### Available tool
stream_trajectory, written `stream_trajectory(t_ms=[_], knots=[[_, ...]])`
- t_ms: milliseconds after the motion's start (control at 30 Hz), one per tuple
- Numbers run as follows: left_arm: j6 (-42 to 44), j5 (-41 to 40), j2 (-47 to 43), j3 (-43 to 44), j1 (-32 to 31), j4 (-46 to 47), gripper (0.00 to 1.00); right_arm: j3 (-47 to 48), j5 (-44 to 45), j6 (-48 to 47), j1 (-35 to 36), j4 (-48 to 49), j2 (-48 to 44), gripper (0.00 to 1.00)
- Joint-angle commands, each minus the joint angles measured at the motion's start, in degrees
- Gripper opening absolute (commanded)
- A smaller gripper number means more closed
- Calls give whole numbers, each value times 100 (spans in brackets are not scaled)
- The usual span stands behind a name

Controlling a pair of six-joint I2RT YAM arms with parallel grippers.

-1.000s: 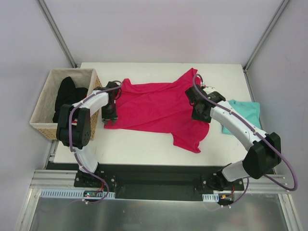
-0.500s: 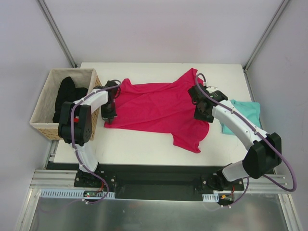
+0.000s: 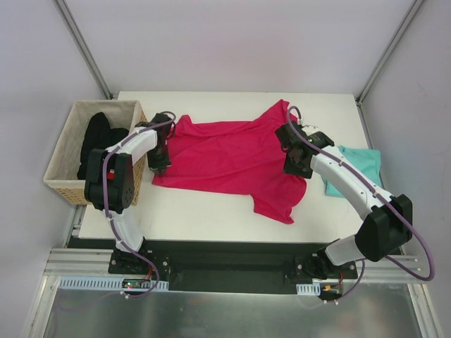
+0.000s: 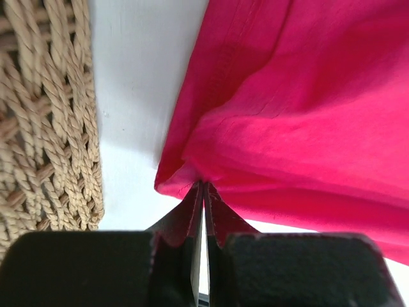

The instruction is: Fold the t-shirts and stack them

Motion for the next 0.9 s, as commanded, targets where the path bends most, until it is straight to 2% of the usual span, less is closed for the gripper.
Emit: stream_trajectory(t_ms=[0, 200, 233, 267, 300, 400, 467, 567, 633, 733, 867], knots=[[-60, -123, -21, 386, 58, -90, 0, 268, -5, -38, -27, -163, -111, 46], [1, -80, 251, 791, 66, -134, 0, 277, -13, -38, -35, -154, -102, 45], [2, -79, 287, 878, 66, -177, 12, 268, -5, -38, -27, -163, -111, 46], [10, -62, 366, 905, 66, -221, 51, 260, 4, -38, -27, -163, -111, 46], [10, -62, 384, 914, 66, -239, 67, 260, 4, -29, -35, -172, -128, 45], [-7, -88, 367, 853, 66, -257, 88, 251, 22, -12, -35, -180, -146, 46], [-34, -132, 323, 756, 66, -248, 92, 233, 13, -3, -35, -189, -146, 46], [-34, -167, 270, 677, 66, -248, 91, 216, 13, 14, -44, -180, -128, 46], [-42, -185, 235, 607, 75, -248, 85, 216, 13, 15, -44, -180, -111, 45], [-51, -159, 138, 484, 75, -248, 66, 216, -13, 6, -36, -172, -102, 46], [-86, -167, -64, 264, 75, -248, 66, 198, -40, 6, -36, -154, -111, 46]])
